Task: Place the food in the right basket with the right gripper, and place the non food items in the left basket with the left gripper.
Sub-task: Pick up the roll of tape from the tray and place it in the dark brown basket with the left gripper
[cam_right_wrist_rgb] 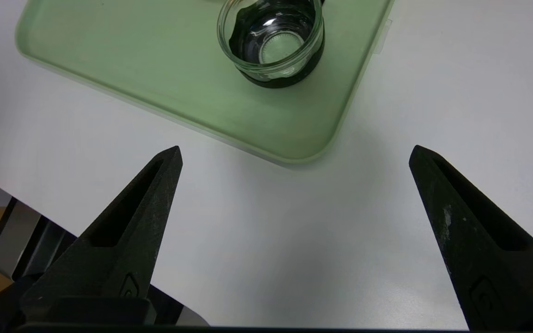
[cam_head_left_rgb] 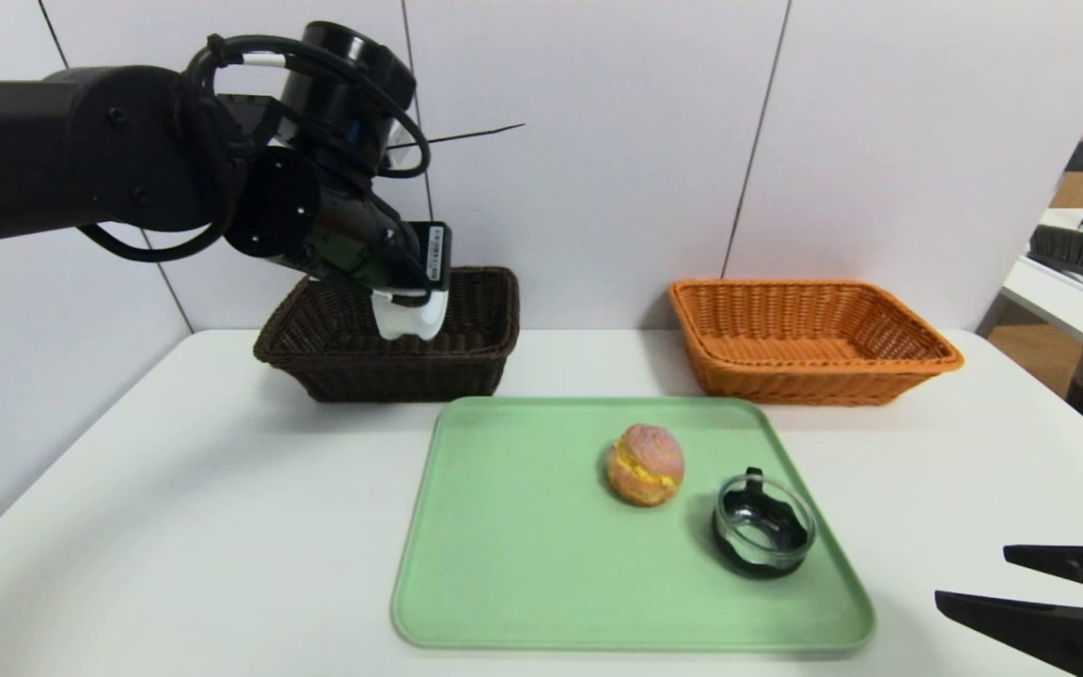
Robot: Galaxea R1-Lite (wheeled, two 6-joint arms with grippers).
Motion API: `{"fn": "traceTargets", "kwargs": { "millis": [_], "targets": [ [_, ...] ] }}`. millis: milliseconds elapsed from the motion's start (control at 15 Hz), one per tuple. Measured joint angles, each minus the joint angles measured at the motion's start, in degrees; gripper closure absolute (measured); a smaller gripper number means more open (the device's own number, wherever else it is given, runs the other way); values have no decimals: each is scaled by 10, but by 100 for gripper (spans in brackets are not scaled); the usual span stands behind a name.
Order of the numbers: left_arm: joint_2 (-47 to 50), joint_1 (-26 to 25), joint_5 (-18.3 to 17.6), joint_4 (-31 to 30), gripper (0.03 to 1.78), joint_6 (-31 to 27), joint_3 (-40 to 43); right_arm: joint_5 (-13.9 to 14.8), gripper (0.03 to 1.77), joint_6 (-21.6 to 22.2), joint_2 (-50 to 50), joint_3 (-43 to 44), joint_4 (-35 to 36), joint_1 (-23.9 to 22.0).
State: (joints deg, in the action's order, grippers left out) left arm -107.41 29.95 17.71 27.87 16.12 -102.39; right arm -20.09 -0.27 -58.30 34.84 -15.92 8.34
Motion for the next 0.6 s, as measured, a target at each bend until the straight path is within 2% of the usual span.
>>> {"fn": "traceTargets", "kwargs": {
  "millis": [133,333,600],
  "targets": [
    [-21,-38,-17,-3,122,-39,-34,0,10,0,0,0,0,0],
    [-63,-85,-48,-7,122,-58,-89,0,10,0,0,0,0,-7],
    [-120,-129,-51,-50,122,-78,-106,0,10,0,1,-1,-1,-9]
  ]
}}
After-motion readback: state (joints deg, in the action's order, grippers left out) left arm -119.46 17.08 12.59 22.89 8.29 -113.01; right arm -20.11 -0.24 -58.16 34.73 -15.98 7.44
